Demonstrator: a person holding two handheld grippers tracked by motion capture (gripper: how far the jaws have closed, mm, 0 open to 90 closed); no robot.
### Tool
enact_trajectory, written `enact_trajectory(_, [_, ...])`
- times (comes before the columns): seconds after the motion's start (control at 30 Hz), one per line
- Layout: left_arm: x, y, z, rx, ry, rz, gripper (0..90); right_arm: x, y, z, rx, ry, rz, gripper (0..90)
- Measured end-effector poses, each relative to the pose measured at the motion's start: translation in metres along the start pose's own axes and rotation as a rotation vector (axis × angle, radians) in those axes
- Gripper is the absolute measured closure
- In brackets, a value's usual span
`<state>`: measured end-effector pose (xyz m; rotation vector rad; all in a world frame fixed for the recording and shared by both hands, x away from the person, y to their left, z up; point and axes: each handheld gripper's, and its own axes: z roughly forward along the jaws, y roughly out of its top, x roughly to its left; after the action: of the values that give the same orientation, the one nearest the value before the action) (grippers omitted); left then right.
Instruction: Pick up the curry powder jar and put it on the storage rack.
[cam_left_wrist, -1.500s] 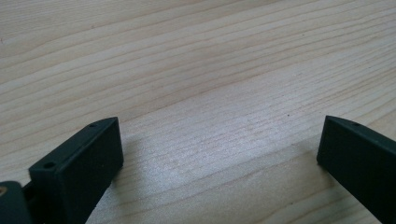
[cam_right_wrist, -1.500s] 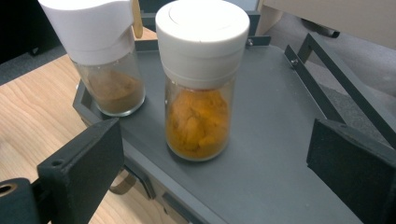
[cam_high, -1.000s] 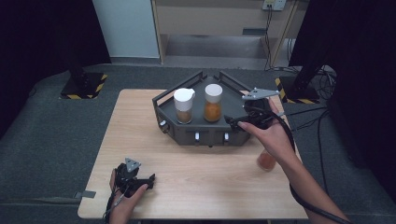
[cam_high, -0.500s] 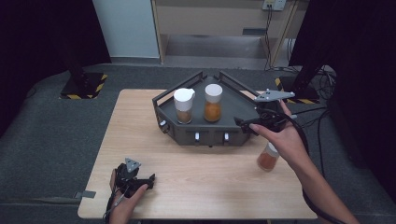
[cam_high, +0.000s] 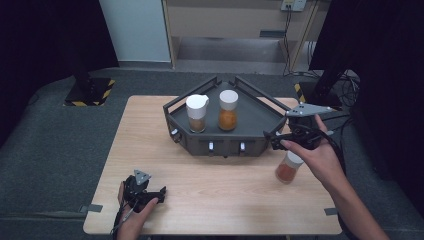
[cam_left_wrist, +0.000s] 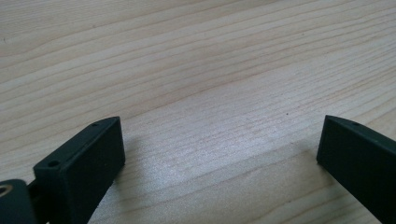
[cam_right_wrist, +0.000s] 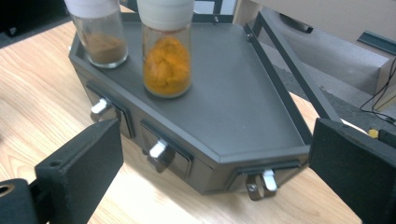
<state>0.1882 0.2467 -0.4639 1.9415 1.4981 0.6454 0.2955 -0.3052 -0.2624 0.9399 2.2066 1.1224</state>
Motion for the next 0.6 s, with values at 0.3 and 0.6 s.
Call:
enact_trajectory(0.3, [0.0,0.0,0.0,0.0,0.0,0.0,0.0,-0.01,-0.02,-0.012,-0.01,-0.024,0.031,3.2])
enact_trajectory(0.6, [0.0,0.0,0.0,0.0,0.0,0.0,0.0,-0.018,-0.036,-0.026,-0.008,-0.035,0.048,3.2])
